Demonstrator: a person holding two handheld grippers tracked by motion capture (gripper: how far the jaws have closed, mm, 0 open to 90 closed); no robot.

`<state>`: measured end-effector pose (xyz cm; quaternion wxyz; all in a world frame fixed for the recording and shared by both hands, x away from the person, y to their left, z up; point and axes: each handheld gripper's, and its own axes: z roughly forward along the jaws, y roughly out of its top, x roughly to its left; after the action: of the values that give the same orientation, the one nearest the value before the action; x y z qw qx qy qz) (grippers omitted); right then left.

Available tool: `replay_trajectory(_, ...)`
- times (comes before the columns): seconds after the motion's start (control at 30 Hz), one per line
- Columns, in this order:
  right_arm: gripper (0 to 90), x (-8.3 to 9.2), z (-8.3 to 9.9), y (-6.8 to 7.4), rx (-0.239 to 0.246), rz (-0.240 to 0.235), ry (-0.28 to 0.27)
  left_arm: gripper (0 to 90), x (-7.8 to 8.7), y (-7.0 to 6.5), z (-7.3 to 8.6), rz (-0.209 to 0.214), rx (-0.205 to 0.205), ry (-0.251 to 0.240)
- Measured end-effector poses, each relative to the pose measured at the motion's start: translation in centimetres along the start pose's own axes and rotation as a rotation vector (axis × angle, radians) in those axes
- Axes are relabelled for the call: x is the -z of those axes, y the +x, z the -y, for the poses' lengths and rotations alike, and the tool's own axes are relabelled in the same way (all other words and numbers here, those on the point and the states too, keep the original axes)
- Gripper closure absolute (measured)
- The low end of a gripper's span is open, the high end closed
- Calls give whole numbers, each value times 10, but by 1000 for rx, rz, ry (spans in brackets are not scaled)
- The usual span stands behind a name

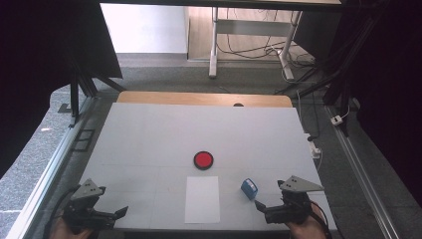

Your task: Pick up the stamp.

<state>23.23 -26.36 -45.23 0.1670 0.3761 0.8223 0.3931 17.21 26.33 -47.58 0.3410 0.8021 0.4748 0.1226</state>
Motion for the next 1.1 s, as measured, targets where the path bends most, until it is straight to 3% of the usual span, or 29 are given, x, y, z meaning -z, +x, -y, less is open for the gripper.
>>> replay_trajectory(0.4,0,-16,-7,7,-34,-15,36,3,0,0,0,1,3,2)
replay_trajectory(1.1,0,-59,-18,0,21,0,155,4,-2,1,-1,4,9,13)
